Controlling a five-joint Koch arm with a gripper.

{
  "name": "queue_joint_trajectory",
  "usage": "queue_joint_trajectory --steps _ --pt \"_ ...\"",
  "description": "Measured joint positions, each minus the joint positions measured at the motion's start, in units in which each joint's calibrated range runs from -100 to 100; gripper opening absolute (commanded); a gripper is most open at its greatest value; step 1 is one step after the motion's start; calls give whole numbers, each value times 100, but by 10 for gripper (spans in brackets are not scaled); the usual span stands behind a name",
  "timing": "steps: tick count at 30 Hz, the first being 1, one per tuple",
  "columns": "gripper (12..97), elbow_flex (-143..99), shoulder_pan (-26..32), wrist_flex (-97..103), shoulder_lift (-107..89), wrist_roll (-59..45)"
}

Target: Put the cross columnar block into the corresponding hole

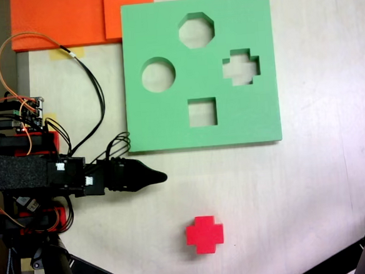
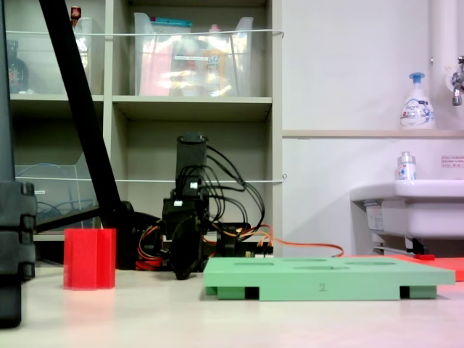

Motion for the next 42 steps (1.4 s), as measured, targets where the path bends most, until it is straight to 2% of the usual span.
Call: queue_joint_trajectory --steps 28,34,36,42 --pt "499 0 78 0 0 -5" --pt "493 0 -117 -10 0 34" --pt "498 0 -161 0 0 259" --pt "491 -10 -337 -10 0 1954"
